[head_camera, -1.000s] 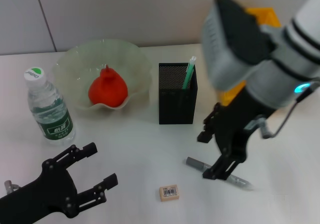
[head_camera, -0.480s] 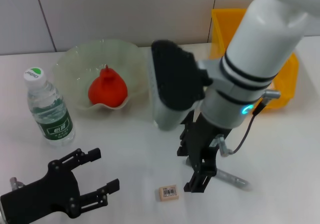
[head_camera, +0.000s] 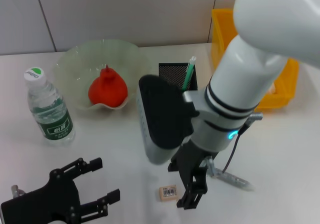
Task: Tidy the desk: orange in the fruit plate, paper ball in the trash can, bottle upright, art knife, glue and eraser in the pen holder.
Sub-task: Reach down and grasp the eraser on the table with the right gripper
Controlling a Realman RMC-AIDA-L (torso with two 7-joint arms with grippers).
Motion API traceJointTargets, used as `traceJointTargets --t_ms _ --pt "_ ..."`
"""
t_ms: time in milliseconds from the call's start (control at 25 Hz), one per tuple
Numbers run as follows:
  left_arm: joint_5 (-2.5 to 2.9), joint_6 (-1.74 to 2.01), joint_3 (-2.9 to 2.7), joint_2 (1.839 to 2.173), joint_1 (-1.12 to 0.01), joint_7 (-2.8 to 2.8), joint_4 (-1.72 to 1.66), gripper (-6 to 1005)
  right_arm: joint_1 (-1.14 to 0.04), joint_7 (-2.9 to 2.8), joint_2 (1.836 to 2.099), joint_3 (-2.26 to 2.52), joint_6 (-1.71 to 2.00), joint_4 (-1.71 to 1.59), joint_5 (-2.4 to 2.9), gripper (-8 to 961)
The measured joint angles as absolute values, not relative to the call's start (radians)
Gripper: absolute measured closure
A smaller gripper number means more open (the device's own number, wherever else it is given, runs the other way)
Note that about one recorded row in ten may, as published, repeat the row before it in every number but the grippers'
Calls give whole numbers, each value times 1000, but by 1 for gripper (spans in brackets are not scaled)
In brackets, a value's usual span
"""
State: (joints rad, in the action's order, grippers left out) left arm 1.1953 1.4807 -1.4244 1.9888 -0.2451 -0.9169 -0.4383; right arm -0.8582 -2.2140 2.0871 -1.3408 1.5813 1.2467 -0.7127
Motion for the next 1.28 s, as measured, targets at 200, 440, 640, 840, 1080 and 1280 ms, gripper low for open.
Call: traceJointTargets --t_ms 200,440,640,840,1080,1280 --pt "1214 1478 -1420 1993 -253 -919 -434 152 -856 -2213 2088 -1288 1533 1213 -717 186" --pt "1224 1477 -1419 1995 -256 -919 -434 152 -864 -2209 2088 -1264 1471 1168 -724 187" --pt "1229 1480 -1417 1995 -256 -919 -435 152 -866 -2202 2088 -1260 1445 1152 -739 188" --pt "1240 1483 -1417 1997 -258 -922 -434 152 -871 -2202 2088 -1260 1428 1137 -739 234" --pt "1241 1483 -1417 1997 -258 -922 -433 152 -884 -2202 2089 -1250 1415 1107 -743 369" --pt "1241 1483 -1417 1998 -261 -922 -432 152 -884 -2202 2089 -1231 1401 1096 -754 433"
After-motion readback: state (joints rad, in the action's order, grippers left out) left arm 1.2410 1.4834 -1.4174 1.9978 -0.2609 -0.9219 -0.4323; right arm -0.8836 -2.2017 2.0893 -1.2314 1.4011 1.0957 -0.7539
